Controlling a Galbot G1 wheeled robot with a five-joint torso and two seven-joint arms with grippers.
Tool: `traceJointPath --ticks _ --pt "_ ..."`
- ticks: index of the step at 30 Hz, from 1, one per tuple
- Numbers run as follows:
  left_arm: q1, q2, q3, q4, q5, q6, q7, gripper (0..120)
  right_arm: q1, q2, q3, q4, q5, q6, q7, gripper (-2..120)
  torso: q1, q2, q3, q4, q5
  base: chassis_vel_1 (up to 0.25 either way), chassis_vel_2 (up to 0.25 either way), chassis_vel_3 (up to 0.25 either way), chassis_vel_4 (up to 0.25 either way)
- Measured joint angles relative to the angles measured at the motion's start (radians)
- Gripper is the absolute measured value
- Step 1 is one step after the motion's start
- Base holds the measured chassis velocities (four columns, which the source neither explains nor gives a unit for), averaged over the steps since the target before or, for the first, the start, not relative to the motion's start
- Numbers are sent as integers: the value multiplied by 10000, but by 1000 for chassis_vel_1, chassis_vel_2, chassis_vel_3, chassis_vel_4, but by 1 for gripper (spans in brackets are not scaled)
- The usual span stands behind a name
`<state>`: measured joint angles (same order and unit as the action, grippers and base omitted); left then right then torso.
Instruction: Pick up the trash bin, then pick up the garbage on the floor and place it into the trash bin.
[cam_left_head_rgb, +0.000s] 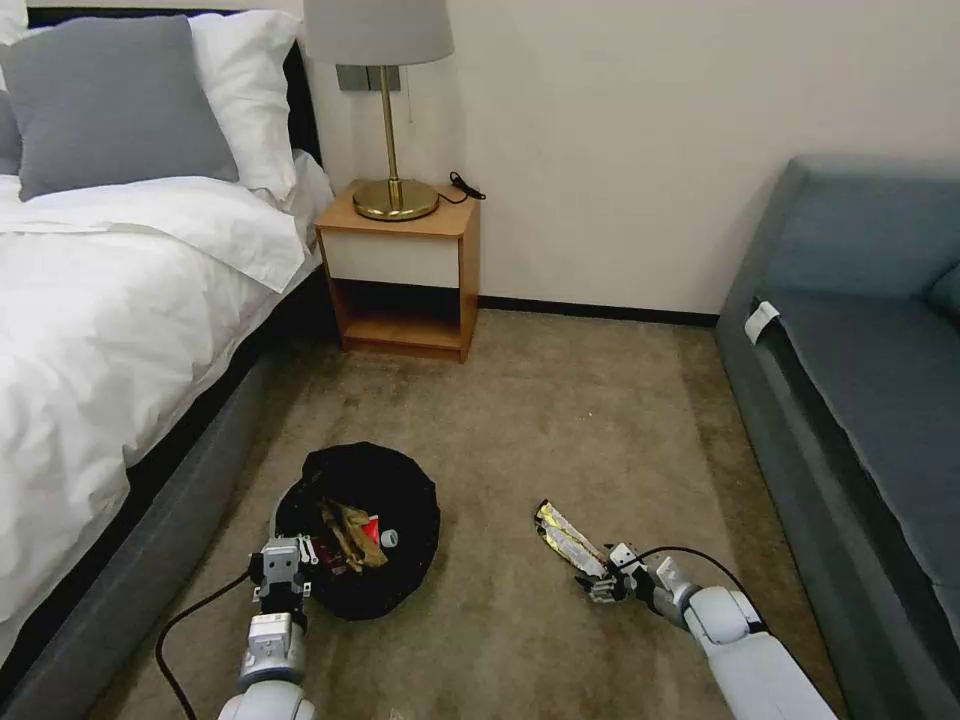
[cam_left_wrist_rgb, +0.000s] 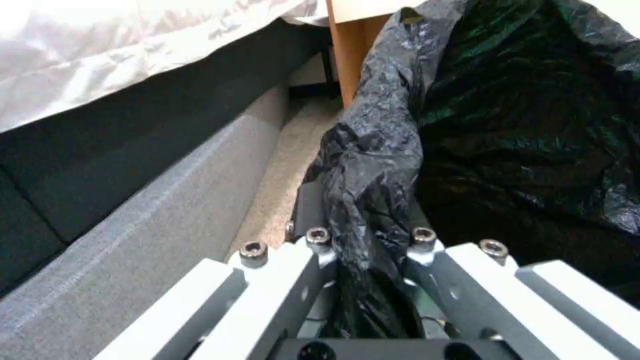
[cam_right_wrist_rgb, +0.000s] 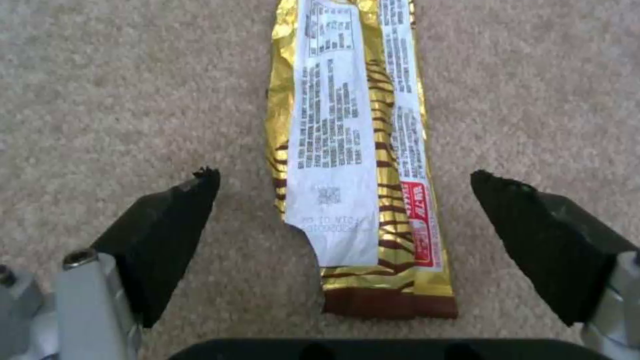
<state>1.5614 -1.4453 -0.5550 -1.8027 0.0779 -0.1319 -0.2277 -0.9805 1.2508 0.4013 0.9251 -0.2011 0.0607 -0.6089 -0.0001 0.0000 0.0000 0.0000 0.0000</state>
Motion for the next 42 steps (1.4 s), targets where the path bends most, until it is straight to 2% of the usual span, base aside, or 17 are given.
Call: traceJointPath --ticks 15,27,34,36,42 --pt "-185 12 8 177 -73 2 22 4 448 71 105 -864 -150 135 -142 93 0 1 -1 -1 -4 0 0 0 0" --pt "-300 5 62 278 -99 32 43 4 453 122 185 -996 -303 276 -232 60 -1 3 -2 -1 -3 0 0 0 0" --pt "-284 23 61 284 -130 32 43 4 420 180 264 -1052 -521 352 -250 48 -1 4 -3 -1 -4 0 0 0 0" --pt "-272 33 61 284 -164 30 42 4 383 197 317 -1068 -636 368 -258 39 -2 5 -3 1 0 0 0 0 0" --pt "-242 59 62 270 -231 12 60 4 313 201 400 -1069 -788 391 -296 26 -2 5 -2 5 3 0 0 0 0"
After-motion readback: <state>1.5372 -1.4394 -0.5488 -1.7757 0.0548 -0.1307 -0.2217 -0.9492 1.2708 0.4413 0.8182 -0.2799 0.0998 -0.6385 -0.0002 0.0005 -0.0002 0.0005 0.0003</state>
